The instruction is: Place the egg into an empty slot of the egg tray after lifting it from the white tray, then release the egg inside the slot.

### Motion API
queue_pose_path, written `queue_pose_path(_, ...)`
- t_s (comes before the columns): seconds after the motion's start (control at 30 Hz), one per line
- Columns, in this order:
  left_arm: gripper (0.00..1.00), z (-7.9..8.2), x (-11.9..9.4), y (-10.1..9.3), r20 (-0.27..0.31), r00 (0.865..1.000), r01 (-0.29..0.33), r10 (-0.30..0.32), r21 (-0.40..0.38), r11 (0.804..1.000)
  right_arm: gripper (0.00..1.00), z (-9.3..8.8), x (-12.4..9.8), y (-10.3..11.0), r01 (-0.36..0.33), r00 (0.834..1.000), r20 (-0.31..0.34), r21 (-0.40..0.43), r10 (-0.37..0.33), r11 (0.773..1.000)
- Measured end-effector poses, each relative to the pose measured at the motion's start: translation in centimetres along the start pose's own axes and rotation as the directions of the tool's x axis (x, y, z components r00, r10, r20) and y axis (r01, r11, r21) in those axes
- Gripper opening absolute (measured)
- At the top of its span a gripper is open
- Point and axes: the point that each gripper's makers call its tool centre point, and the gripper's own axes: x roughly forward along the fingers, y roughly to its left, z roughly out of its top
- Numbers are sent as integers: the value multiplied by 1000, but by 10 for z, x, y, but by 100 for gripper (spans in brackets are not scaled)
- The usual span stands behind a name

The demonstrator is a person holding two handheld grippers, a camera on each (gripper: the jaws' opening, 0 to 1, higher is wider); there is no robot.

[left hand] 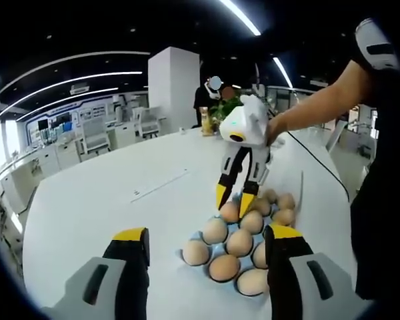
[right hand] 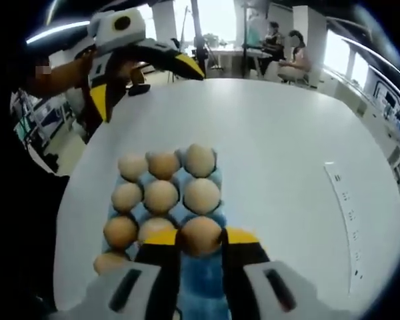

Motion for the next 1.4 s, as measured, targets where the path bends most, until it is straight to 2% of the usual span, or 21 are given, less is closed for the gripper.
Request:
queue_pose_path(0.43, 71, -1, 2, 0, -3, 1000, 2, -2, -2, 1000, 24, -3, 7, 0, -3, 1000, -20, -24, 2, 1000)
queue_pose_path(0.73, 71, -1, 0, 1, -5, 1000, -2, 2, -3, 1000, 24, -2, 6, -2, -8, 1000, -4, 1, 8, 1000)
queue_pose_path(1.17, 71, 0, 0, -1, -8, 1000, 0, 0, -1, 1000, 25, -2, 6, -3, -12, 999, 35, -4, 12, 1000)
queue_pose_path(1.3, 71, 0, 0, -1, -9, 1000, -3, 3, 2, 1000, 27, -6, 7, -3, 1, 1000, 19, -30, 0, 1000)
queue_pose_path(1.4, 71, 1, 0, 0, -4, 1000, -6, 6, 0, 1000, 28, -6, 4, -5, -1, 999, 42, -6, 2, 1000)
